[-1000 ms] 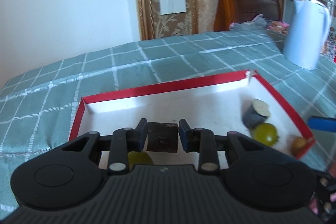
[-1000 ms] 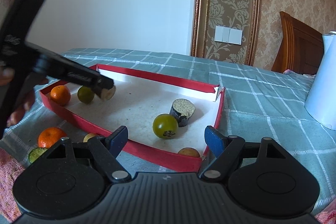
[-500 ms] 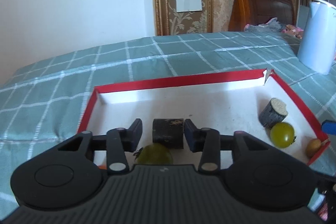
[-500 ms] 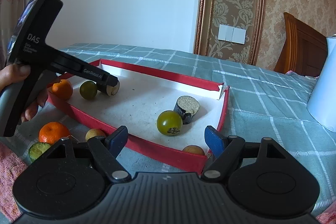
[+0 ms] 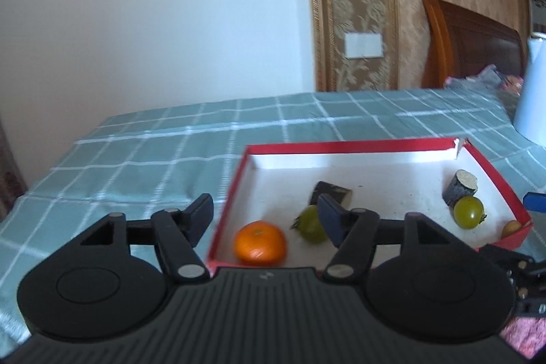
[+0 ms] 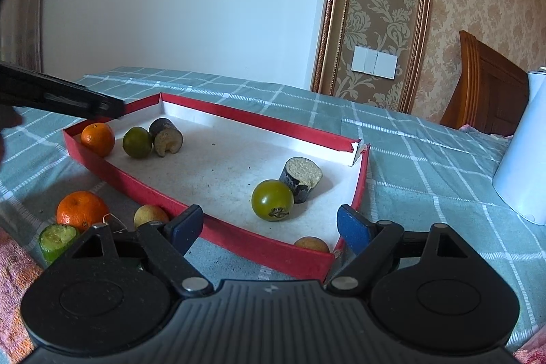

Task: Organize fruits
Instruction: 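Withdraw the left gripper from the box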

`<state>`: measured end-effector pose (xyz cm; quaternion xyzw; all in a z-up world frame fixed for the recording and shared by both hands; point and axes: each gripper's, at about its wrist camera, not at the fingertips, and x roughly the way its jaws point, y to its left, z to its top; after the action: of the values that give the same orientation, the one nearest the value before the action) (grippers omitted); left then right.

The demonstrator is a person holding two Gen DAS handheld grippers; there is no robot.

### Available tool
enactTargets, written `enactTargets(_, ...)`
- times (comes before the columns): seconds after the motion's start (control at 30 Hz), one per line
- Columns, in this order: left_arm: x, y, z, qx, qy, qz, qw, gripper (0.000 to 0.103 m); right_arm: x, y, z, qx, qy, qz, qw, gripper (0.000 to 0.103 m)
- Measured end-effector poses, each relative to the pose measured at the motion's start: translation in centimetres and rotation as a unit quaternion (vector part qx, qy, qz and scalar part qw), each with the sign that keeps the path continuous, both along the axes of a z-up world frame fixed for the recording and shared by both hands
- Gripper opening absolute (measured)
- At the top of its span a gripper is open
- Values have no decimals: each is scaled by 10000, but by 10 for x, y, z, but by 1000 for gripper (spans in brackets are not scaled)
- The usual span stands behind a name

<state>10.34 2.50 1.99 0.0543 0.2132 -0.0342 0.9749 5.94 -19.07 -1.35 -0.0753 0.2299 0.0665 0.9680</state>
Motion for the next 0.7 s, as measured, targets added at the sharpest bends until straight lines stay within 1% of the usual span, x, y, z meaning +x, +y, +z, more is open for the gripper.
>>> enactTargets(0.07, -13, 5, 1, 8, -84, 116, 9999, 68, -1, 0, 0, -18, -15, -8, 10000, 86)
enactTargets(0.13, -24, 11, 2, -61, -94, 262, 9996, 75, -1, 0, -1, -36, -29, -14, 10000, 86)
enactTargets(0.2, -34, 16, 1, -162, -105, 371, 9991, 76, -1, 1, -1, -49, -48, -18, 10000, 86)
enactTargets(0.23, -38, 18, 0, -197, -99, 422, 9989, 78, -2, 1, -1, -53, -54, -7, 10000, 86)
enactTargets(0.33, -46, 25, -5, -252, -25, 611, 9978, 79, -3, 2, -2, -65, -77, 34, 9999, 86)
enactTargets(0.43, -51, 30, -13, -333, 65, 695, 9970, 81, -7, 3, -1, -46, -214, 81, 9997, 86)
enactTargets(0.53, -53, 34, -22, -396, 187, 728, 9964, 81, -12, 0, 2, 117, -322, 113, 9994, 86)
enactTargets(0.67, -52, 37, -29, -421, 281, 736, 9960, 82, -18, -2, 3, 332, -304, 189, 9988, 86)
enactTargets(0.7, -52, 37, -31, -433, 296, 730, 9959, 83, -20, -2, 4, 346, -298, 208, 9987, 86)
